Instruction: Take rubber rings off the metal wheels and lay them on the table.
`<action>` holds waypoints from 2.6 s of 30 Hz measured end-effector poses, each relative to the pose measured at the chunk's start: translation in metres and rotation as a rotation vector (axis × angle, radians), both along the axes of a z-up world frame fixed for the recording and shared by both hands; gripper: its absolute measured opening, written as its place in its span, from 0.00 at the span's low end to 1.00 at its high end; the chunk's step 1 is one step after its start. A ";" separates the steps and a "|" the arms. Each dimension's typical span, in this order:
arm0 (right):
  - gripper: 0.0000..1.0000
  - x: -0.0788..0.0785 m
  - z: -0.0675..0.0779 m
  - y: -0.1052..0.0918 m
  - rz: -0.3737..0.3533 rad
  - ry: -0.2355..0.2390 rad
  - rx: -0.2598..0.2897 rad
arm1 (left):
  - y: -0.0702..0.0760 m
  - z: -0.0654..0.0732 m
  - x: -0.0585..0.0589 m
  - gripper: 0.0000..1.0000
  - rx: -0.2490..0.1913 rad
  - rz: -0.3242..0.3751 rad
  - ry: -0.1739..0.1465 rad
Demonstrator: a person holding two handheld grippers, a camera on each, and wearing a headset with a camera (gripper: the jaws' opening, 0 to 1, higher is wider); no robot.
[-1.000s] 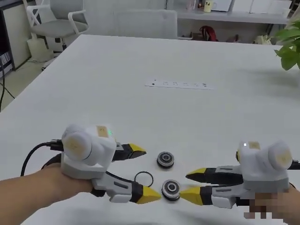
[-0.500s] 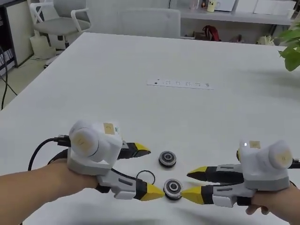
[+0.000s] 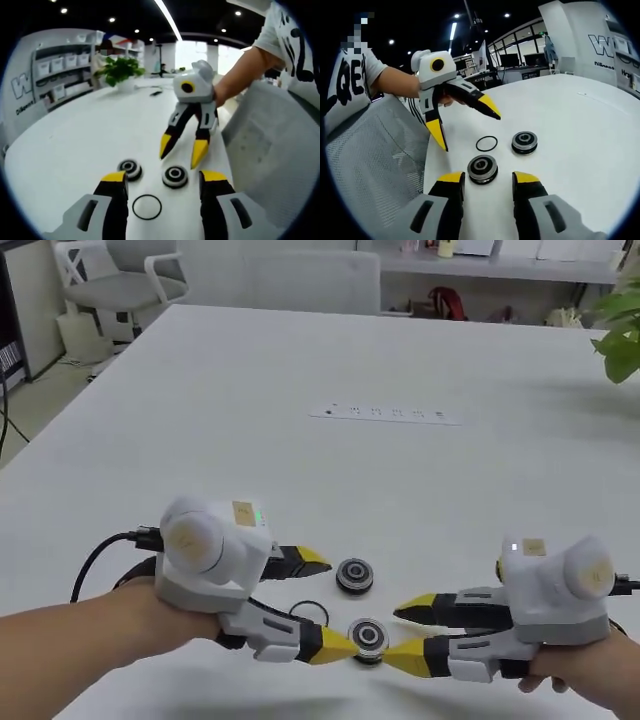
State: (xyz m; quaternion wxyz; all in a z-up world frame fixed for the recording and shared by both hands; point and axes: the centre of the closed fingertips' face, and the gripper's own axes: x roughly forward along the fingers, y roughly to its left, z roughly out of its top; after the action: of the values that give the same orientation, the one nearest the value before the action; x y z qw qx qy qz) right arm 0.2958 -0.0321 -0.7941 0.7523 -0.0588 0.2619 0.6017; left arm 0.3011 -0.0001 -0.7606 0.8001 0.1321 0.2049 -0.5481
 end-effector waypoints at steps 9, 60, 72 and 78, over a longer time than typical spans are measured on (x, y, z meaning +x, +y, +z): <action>0.36 0.002 -0.001 0.001 -0.001 -0.002 0.007 | -0.007 -0.004 0.000 0.52 0.005 -0.015 0.007; 0.29 -0.007 -0.011 0.011 0.061 -0.040 -0.018 | -0.027 -0.033 -0.010 0.14 0.093 -0.061 0.002; 0.23 -0.009 -0.014 0.011 0.089 -0.076 -0.046 | -0.029 -0.034 -0.008 0.13 0.093 -0.054 -0.008; 0.17 -0.009 -0.014 0.005 0.085 -0.073 -0.065 | -0.029 -0.035 -0.007 0.13 0.090 -0.055 -0.011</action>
State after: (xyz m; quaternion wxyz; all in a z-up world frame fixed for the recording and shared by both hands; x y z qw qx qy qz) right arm 0.2873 -0.0272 -0.8085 0.7328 -0.1163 0.2509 0.6217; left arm 0.2945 -0.0291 -0.7954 0.7791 0.1769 0.2211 -0.5594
